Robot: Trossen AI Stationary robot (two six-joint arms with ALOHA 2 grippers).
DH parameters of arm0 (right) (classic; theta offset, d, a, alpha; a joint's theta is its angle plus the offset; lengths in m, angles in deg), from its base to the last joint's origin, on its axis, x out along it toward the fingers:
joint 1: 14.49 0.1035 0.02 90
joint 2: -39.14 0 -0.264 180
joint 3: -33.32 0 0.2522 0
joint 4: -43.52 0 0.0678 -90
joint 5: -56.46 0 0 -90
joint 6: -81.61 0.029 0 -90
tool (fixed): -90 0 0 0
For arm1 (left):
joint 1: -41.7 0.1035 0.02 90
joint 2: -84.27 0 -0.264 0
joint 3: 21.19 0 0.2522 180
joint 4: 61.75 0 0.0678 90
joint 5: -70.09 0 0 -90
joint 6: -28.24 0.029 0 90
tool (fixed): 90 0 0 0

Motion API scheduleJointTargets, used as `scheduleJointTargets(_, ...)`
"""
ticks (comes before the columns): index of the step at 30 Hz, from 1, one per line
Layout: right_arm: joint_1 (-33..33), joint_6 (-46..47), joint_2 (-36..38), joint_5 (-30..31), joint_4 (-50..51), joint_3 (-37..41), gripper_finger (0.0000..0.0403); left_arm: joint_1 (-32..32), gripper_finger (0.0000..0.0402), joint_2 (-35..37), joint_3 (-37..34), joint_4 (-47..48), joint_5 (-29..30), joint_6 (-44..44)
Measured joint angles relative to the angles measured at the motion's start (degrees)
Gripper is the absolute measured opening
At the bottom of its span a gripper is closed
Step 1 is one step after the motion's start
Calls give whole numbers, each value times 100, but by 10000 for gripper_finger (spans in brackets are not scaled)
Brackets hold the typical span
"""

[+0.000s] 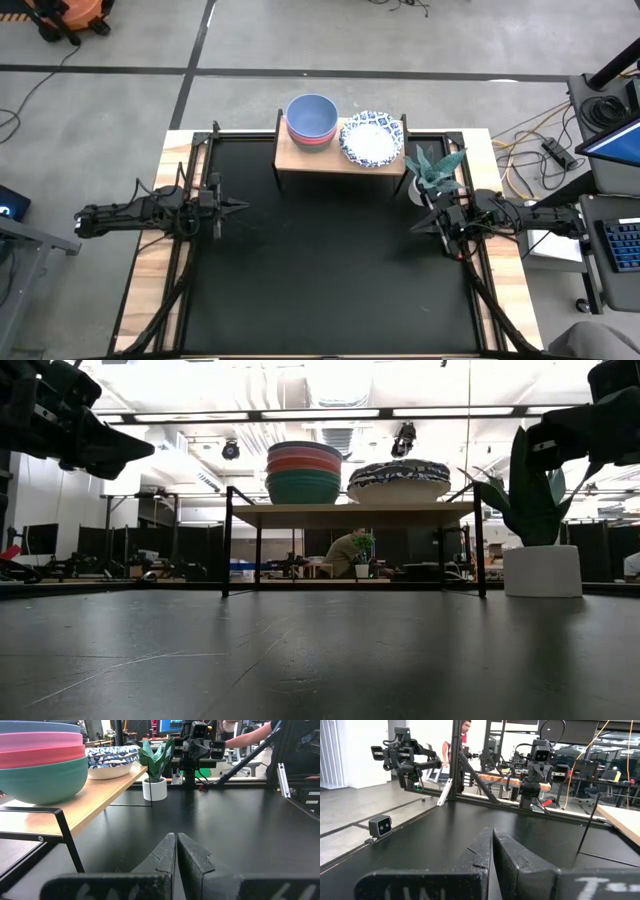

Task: Place and stack bowls onto a shelf
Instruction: Return to Home Position

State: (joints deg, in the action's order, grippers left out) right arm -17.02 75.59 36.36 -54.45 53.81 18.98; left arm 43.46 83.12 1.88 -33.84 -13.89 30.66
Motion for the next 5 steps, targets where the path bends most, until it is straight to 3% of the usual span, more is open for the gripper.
scheduleJointTargets(5, -2, 0, 0, 0, -2, 0, 9, 0, 0, 0, 0, 0, 0, 2)
